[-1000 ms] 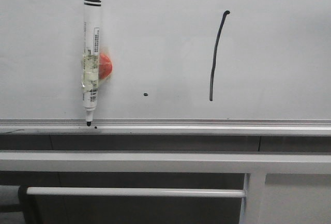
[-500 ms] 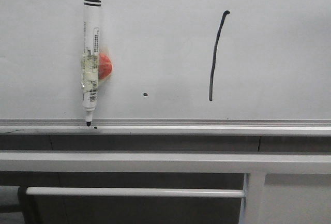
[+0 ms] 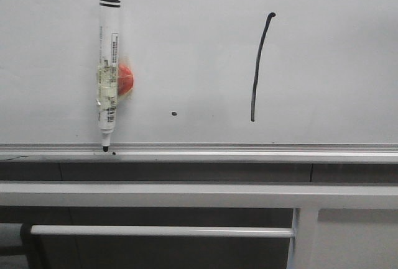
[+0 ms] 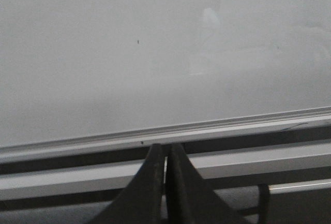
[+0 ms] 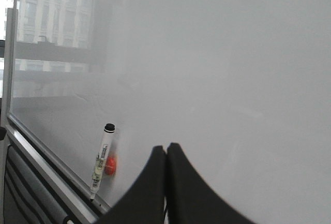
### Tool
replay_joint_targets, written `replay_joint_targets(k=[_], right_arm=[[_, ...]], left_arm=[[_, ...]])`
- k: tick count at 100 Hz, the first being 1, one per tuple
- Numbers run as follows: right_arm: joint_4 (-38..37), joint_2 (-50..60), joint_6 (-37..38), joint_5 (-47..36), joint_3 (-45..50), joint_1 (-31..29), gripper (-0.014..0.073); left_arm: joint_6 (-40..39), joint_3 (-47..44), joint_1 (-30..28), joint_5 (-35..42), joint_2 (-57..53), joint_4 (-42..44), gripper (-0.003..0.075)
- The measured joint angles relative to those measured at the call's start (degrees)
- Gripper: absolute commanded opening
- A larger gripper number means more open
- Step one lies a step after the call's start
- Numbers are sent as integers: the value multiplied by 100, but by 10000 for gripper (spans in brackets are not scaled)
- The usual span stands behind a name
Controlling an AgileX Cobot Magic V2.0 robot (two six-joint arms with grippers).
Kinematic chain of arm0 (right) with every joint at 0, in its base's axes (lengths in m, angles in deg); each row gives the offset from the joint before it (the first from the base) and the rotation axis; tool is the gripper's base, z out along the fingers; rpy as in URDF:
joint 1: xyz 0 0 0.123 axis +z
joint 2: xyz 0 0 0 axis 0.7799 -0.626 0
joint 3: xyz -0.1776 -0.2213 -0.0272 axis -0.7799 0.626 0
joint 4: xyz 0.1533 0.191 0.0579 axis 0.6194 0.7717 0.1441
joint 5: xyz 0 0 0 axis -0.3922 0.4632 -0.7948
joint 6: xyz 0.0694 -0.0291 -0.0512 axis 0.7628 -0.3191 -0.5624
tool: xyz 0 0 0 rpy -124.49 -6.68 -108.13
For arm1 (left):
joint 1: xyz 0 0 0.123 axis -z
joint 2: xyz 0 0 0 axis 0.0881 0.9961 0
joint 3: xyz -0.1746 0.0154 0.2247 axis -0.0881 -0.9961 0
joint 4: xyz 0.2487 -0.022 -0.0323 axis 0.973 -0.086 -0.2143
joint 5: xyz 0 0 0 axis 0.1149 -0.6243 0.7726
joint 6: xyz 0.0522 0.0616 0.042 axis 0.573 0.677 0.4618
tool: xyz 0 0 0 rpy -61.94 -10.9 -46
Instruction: Write number 1 on whiteboard
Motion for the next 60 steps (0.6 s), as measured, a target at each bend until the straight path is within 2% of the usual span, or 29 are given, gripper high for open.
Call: replay_joint_targets(k=[19,60], right_arm=[[0,0,0,0,0,-139,-64],[0,0,0,0,0,-139,-64]], left_arm=[[0,0,0,-236,0,-1022,-20],[0,0,-4,-249,0,-1177,-20]])
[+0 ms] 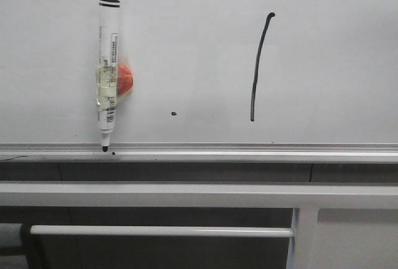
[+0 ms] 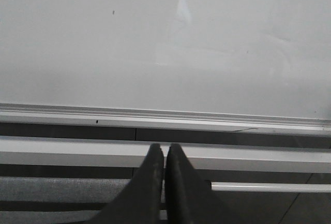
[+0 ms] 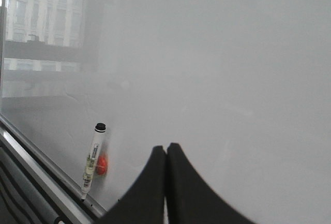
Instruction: Write number 1 on whiteboard
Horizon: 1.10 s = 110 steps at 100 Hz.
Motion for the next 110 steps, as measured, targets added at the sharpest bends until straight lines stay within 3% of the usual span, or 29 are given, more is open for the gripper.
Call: replay_joint_targets(k=[19,38,52,110], right_arm=[[0,0,0,0,0,0,-64],[0,0,0,0,0,0,-64],[0,0,0,0,0,0,-64],[0,0,-10,0,0,0,-64]], left_arm=[[-196,0,0,-9,0,327,-20],[-1691,10,0,3,0,841,-20],[-2240,10,0,10,0,1022,-20],[-2403,10,0,10,0,1068,-20]])
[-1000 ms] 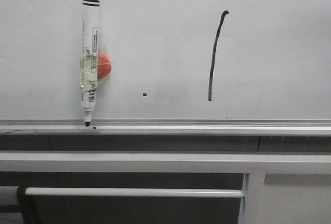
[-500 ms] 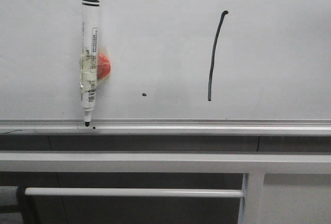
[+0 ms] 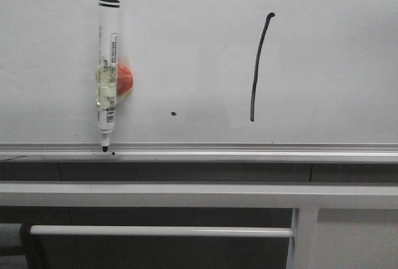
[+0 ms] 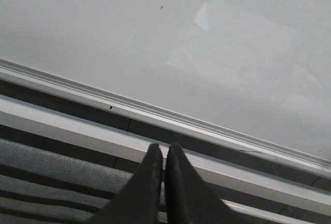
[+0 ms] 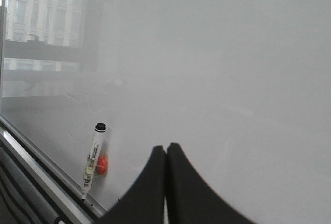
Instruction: Write number 1 on whiteboard
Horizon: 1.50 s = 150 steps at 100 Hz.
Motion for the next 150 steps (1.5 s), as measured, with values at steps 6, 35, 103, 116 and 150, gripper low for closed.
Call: replay_joint_targets(k=[6,35,103,116,150], right_arm=[[0,0,0,0,0,0,-64],[0,0,0,0,0,0,-64],[0,0,0,0,0,0,-64],[0,0,0,0,0,0,-64],[0,0,0,0,0,0,-64]], left_arm=[[0,0,0,5,0,0,-20],[975,0,0,96,0,717,-20],[1936,0,0,105,0,725,-20],[1862,0,0,105,0,716,-20],[1786,0,0,109,0,699,-20]])
